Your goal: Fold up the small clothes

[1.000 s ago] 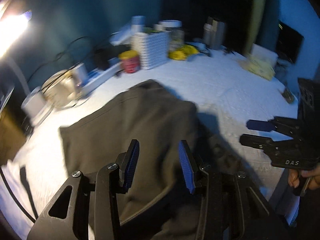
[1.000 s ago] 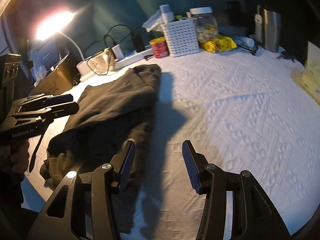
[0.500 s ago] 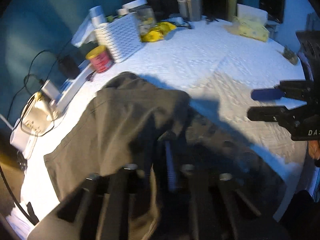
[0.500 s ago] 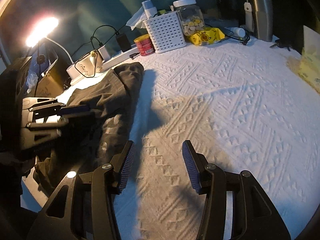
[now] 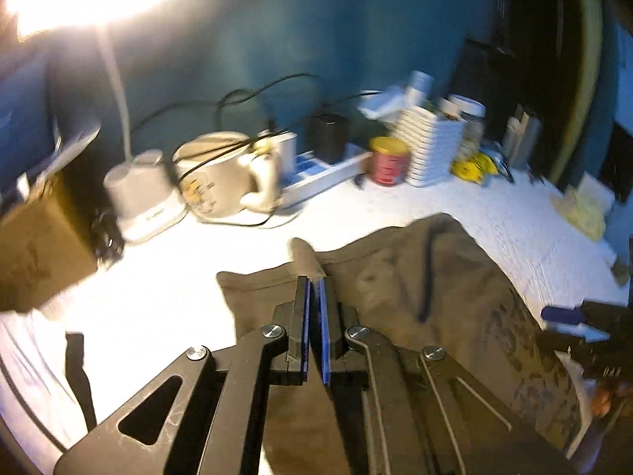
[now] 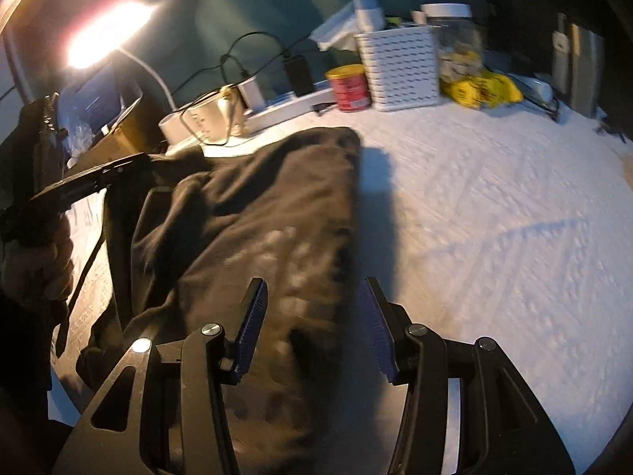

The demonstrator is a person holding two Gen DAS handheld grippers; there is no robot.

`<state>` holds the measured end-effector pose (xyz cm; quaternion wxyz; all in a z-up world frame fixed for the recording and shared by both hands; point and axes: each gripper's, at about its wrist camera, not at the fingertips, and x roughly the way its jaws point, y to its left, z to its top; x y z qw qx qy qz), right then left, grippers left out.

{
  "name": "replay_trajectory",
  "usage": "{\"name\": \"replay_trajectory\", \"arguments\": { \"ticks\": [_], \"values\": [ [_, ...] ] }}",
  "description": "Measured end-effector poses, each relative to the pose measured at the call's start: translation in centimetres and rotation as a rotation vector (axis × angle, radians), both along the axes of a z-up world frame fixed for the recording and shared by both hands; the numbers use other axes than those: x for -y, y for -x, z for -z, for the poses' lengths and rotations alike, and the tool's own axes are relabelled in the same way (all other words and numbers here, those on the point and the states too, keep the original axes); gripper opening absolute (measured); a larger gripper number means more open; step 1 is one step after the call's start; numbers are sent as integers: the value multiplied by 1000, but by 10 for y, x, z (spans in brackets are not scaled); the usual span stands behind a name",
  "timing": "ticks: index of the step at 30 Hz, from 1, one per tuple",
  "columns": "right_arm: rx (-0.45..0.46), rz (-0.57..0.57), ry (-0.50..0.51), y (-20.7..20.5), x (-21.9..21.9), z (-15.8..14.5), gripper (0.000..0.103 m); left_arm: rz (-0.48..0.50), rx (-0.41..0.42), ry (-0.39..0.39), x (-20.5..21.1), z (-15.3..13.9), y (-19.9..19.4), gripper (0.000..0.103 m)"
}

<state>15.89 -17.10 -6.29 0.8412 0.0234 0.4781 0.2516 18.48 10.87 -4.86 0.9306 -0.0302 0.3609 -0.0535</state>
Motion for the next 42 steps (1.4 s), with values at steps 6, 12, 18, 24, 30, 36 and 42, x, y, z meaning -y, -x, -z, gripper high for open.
{"name": "replay_trajectory", "arguments": {
  "ticks": [6,12,18,24,30,36,42],
  "values": [
    [-12,-46,23,2,-33,3,52,-20,-34,36,-24,22,-10,3],
    [-22,-54,62,9,-47,5,52,-51,-173,94,-44,57,-17,7],
    [-20,-55,76,18,-46,3,52,-45,-161,53,-44,52,-5,28],
    [-20,-43,81,24,-39,2,52,27,-89,-86,-23,44,-24,69],
    [-6,-12,85,23,-28,-4,52,-70,-140,-191,-37,58,-47,69],
    [-6,15,94,22,-15,-6,52,-98,-125,-110,-55,42,-15,69],
    [14,36,90,33,-4,-15,52,10,-103,-22,-37,23,43,69]
  ]
}}
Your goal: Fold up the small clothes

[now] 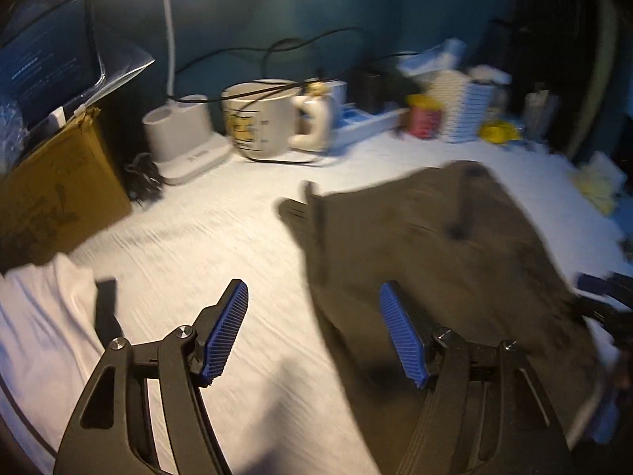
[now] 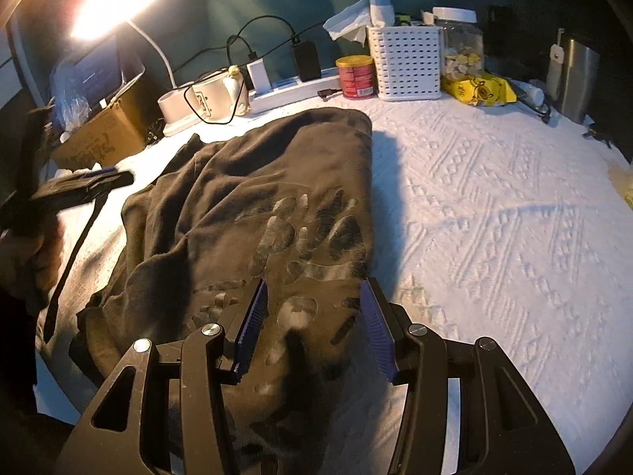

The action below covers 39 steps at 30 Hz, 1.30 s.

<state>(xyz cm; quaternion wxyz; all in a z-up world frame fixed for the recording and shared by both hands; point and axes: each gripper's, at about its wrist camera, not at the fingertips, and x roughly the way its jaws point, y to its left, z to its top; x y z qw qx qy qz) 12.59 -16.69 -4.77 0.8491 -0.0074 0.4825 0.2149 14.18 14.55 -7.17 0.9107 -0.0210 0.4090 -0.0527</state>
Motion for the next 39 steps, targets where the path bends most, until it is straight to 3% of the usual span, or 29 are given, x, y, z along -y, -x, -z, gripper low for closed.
{"name": "replay_trajectory", "arguments": {
  "ticks": [8,13,16,19,21,23,26,29,34,39],
  "values": [
    [8,41,1,24,22,-1,52,225,-18,205,51,-10,66,69],
    [7,73,2,39,39,0,52,238,-103,201,72,14,70,69],
    [1,97,3,48,49,3,52,217,-192,140,80,33,70,69],
    [-4,106,0,56,57,6,52,228,-199,142,84,37,77,69],
    [-9,108,-6,61,59,7,52,230,-187,154,83,38,81,60],
    [-13,108,-12,65,60,9,52,218,-169,139,81,37,86,30],
    [-14,99,-30,69,58,8,52,197,-145,176,70,31,94,9],
    [-12,81,-38,74,51,7,52,167,-111,238,61,15,107,6],
    [-21,46,-50,79,40,8,52,144,-76,199,68,2,124,6],
    [-45,10,-93,85,37,17,52,117,-117,162,70,21,128,6]
  ]
}}
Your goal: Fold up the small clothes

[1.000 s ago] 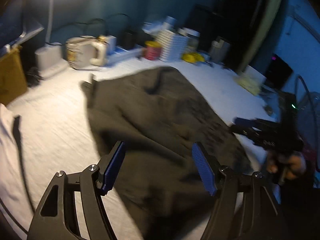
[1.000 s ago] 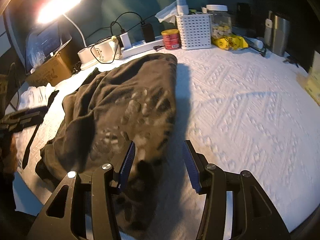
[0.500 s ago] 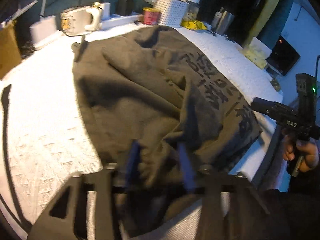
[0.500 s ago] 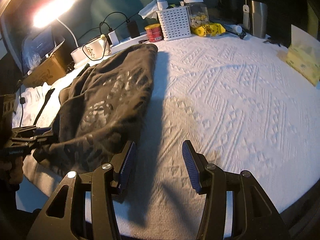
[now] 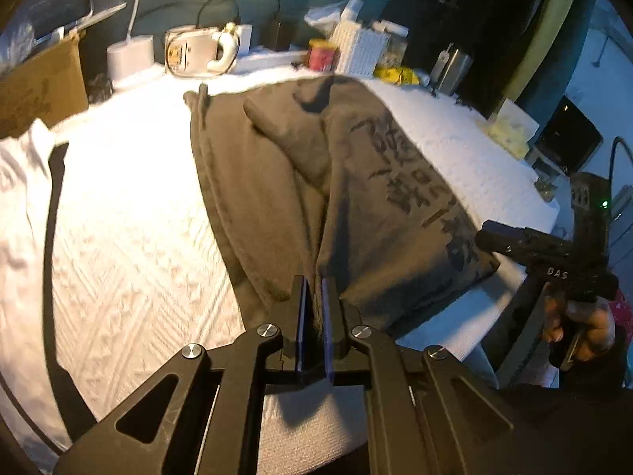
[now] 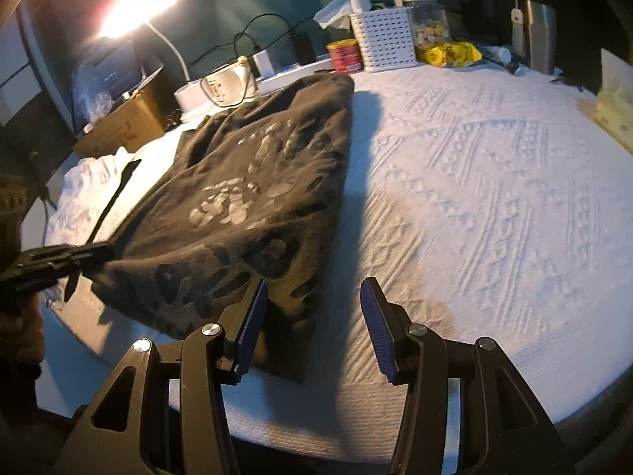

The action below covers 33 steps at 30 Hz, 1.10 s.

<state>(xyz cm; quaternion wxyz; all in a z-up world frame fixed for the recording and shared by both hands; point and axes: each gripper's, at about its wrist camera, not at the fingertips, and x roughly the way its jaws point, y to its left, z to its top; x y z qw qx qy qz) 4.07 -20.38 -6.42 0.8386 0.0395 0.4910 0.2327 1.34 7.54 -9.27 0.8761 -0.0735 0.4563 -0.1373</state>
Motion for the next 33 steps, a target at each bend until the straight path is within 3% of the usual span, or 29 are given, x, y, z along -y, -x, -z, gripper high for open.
{"name": "replay_trajectory", "arguments": {
  "ticks": [2,4,5,6,14,22,24,26,27,28,33],
  "values": [
    [15,5,-8,4,2,1,52,-1,0,-4,0,2,5,6],
    [18,-11,-2,8,0,1,40,-2,1,-7,1,1,8,6],
    [16,-21,2,8,-1,2,27,-1,1,-10,2,0,9,6],
    [20,-29,8,10,-2,2,25,1,2,-14,3,0,11,6],
    [25,-54,55,13,-2,0,25,-15,-12,-99,9,8,17,10],
    [45,-57,88,9,-7,-18,25,-45,2,-82,-1,-13,16,13],
    [56,-59,94,4,-7,-23,25,-57,12,-85,-2,-18,11,27],
    [61,-57,96,-2,-7,-26,25,-63,28,-85,-1,-21,7,54],
    [61,-56,97,-5,-7,-26,25,-66,39,-90,0,-24,3,59],
    [61,-53,100,-9,-7,-27,25,-65,47,-95,2,-25,1,63],
    [58,-49,106,-23,-7,-26,25,-73,57,-109,6,-29,-21,63]
  ]
}}
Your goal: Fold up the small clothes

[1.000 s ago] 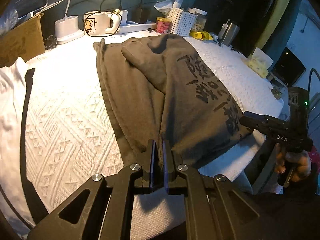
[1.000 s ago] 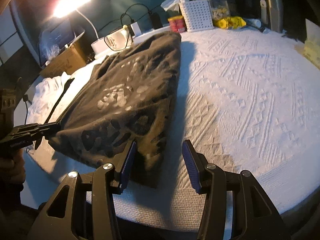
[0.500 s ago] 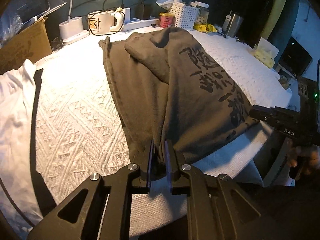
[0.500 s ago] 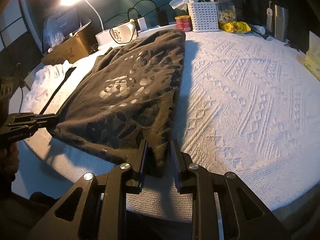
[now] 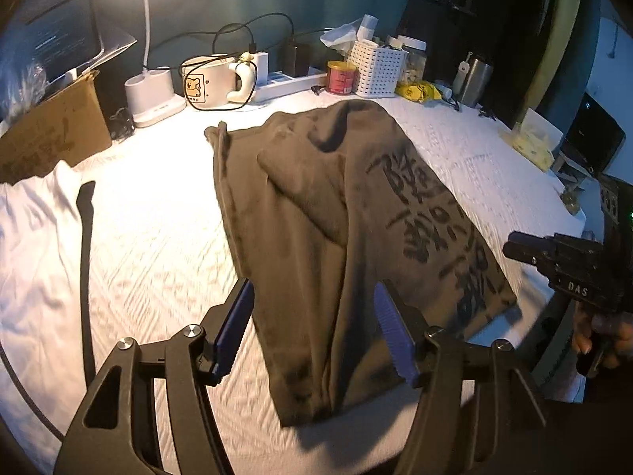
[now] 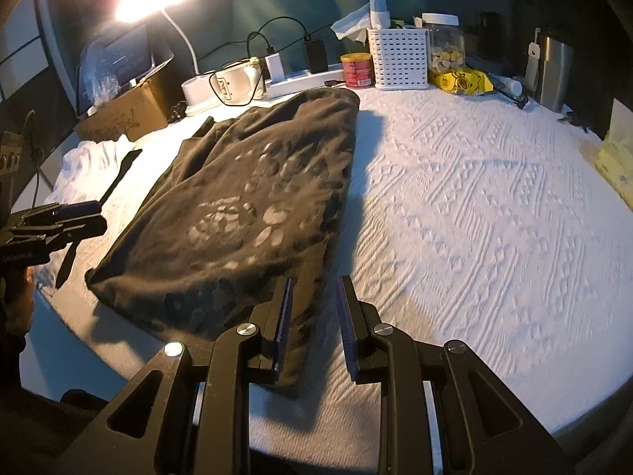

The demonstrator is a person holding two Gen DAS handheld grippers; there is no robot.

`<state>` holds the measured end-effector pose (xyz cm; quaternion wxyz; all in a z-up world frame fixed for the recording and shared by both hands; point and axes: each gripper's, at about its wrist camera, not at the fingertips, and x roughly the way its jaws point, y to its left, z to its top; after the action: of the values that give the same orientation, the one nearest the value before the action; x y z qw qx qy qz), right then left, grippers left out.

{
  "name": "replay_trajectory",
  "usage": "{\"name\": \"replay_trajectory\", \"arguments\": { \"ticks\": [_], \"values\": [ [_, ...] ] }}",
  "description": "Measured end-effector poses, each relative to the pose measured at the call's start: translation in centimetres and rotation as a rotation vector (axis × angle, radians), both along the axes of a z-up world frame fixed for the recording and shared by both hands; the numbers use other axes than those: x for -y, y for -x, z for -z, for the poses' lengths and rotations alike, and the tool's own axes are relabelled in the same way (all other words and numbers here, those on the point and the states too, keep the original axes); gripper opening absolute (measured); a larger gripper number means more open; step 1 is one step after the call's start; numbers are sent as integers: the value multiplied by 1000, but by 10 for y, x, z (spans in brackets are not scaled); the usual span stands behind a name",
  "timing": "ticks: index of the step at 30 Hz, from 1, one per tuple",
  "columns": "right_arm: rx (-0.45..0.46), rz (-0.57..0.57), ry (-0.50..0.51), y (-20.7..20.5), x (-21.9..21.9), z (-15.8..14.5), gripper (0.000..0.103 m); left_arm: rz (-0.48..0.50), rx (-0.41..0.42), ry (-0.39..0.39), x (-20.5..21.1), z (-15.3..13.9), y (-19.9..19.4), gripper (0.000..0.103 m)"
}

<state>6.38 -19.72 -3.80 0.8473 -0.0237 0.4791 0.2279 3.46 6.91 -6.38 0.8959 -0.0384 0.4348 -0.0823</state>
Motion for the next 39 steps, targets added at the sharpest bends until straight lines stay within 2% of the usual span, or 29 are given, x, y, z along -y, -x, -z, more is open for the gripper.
{"name": "replay_trajectory", "arguments": {
  "ticks": [6,14,21,27,28,29,30,31,33,39],
  "values": [
    [0,5,2,-18,1,1,25,-18,3,12,-2,0,-30,63],
    [5,26,-5,-45,5,2,25,12,14,11,-3,-1,-71,63],
    [-6,18,-4,-62,4,8,25,8,19,-16,-3,7,-105,63],
    [-18,29,-3,-73,8,15,25,52,-25,-77,5,27,-123,62],
    [-21,31,-2,-75,9,17,25,58,-18,-81,5,29,-124,50],
    [-25,33,-2,-77,10,18,25,60,-14,-89,4,31,-125,24],
    [-31,35,-4,-81,10,20,25,54,-23,-98,3,34,-127,13],
    [-34,33,-7,-83,10,21,25,52,-25,-92,0,34,-128,8],
    [-35,28,-15,-88,8,22,25,47,-15,-61,-7,30,-126,5],
    [-43,14,-22,-110,1,29,25,-23,57,-71,-32,4,-117,5]
  ]
}}
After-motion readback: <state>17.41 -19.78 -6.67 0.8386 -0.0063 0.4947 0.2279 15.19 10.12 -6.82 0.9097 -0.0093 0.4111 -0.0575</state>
